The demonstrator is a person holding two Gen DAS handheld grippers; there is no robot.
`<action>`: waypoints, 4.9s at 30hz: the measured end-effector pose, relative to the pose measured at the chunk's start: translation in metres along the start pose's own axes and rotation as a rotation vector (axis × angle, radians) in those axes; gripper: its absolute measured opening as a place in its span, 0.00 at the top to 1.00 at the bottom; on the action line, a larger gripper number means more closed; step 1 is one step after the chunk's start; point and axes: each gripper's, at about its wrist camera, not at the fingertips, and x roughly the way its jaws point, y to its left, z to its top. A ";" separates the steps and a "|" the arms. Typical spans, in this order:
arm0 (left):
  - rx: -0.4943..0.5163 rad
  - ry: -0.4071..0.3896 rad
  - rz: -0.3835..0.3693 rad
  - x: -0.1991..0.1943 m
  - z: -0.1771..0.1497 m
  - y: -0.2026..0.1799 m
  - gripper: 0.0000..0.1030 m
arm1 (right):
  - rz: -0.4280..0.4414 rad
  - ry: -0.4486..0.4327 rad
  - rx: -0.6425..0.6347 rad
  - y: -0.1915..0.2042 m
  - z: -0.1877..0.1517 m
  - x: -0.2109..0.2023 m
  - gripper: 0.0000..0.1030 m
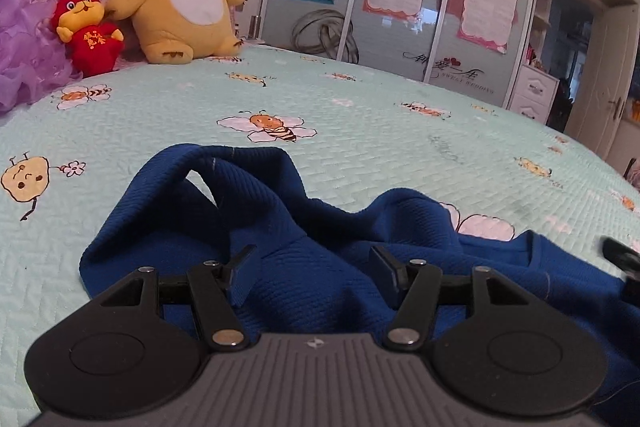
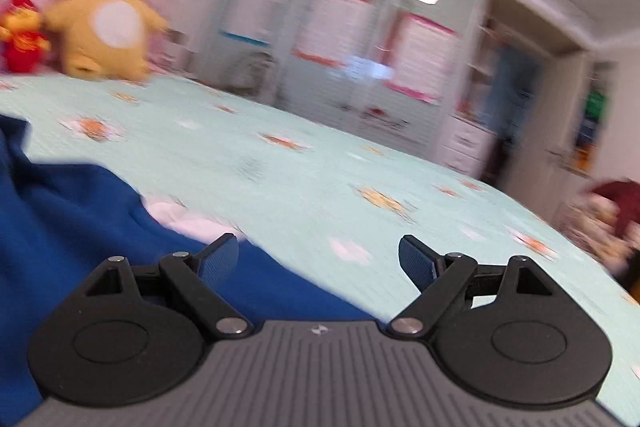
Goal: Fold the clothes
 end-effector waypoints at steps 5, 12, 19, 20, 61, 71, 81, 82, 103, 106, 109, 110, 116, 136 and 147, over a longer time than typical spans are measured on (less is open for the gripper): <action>0.049 -0.005 0.027 0.000 -0.005 -0.008 0.37 | 0.114 0.166 -0.086 -0.008 0.022 0.086 0.16; 0.078 0.025 0.047 0.009 -0.011 -0.012 0.36 | 0.255 0.337 0.179 -0.038 -0.002 0.125 0.21; 0.080 0.030 0.050 0.011 -0.012 -0.013 0.34 | 0.339 0.354 0.208 -0.038 -0.002 0.105 0.69; 0.080 0.030 0.051 0.011 -0.012 -0.013 0.34 | 0.330 0.357 0.201 -0.040 -0.001 0.104 0.83; 0.151 0.047 0.015 0.023 -0.028 -0.031 0.29 | -0.032 0.197 0.375 -0.034 -0.048 0.040 0.33; 0.187 0.065 0.034 0.027 -0.030 -0.037 0.24 | -0.040 0.204 0.452 -0.044 -0.047 0.038 0.34; 0.199 0.068 0.040 0.028 -0.030 -0.040 0.22 | -0.170 0.151 1.054 -0.147 -0.154 -0.121 0.25; 0.199 0.068 0.041 0.028 -0.030 -0.040 0.22 | -0.140 0.121 1.125 -0.156 -0.167 -0.125 0.25; 0.198 0.070 0.038 0.028 -0.031 -0.041 0.21 | -0.463 0.099 0.955 -0.293 -0.111 -0.104 0.27; 0.196 0.071 0.036 0.028 -0.031 -0.041 0.21 | -0.315 0.195 1.001 -0.244 -0.140 -0.107 0.28; 0.195 0.071 0.035 0.028 -0.030 -0.041 0.21 | -0.180 0.276 1.018 -0.177 -0.166 -0.117 0.28; 0.196 0.071 0.036 0.028 -0.031 -0.042 0.21 | -0.193 0.233 0.964 -0.157 -0.168 -0.125 0.27; 0.204 0.073 0.040 0.029 -0.031 -0.044 0.20 | -0.314 0.290 0.637 -0.091 -0.152 -0.109 0.17; 0.056 0.193 -0.077 -0.087 -0.066 0.004 0.20 | -0.261 0.239 0.717 -0.119 -0.170 -0.134 0.17; -0.109 0.269 -0.184 -0.157 -0.097 0.045 0.20 | -0.112 0.177 0.764 -0.091 -0.188 -0.197 0.17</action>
